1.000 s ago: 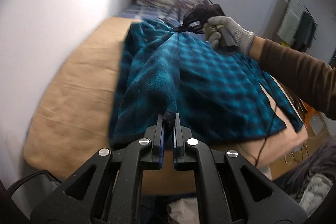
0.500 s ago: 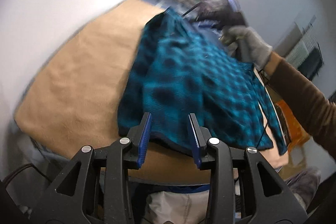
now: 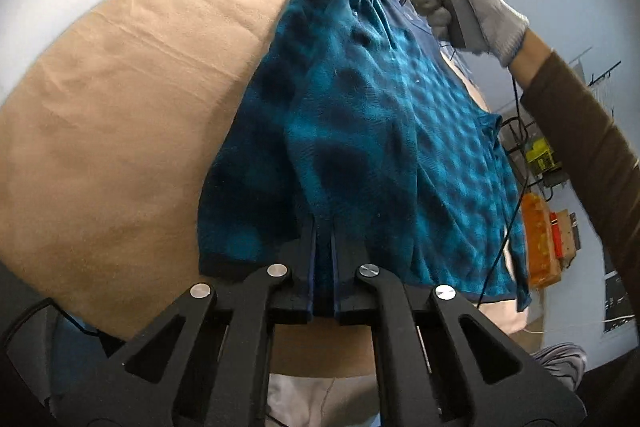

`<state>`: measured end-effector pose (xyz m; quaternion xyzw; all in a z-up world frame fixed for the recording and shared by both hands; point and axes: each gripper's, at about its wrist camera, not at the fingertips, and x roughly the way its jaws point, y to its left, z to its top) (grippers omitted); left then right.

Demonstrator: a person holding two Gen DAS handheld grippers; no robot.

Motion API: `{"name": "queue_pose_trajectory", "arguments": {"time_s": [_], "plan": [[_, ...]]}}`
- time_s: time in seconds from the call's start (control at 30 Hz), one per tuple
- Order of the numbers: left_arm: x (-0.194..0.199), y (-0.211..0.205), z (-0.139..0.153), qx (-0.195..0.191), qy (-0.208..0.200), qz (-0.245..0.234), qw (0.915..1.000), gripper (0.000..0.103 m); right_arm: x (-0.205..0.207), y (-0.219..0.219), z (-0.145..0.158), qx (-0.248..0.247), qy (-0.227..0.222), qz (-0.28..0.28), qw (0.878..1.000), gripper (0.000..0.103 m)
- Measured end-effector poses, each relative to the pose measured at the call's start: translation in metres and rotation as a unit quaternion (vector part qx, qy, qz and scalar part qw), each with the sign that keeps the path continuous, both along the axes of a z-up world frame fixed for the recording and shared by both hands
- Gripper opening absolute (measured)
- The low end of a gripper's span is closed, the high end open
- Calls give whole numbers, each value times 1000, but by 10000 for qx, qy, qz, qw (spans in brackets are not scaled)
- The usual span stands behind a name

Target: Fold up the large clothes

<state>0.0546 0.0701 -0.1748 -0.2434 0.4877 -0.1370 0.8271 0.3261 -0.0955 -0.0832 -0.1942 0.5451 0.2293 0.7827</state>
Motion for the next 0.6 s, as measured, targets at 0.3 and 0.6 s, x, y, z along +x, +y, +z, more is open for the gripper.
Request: {"name": "queue_pose_trajectory", "arguments": {"time_s": [0.3, 0.6], "plan": [[-1, 13, 30, 189, -465, 441, 9978, 0, 10, 17, 21, -198, -404, 208, 9988, 6], [10, 12, -14, 808, 335, 739, 9934, 12, 20, 59, -27, 94, -339, 414, 9985, 18]]}}
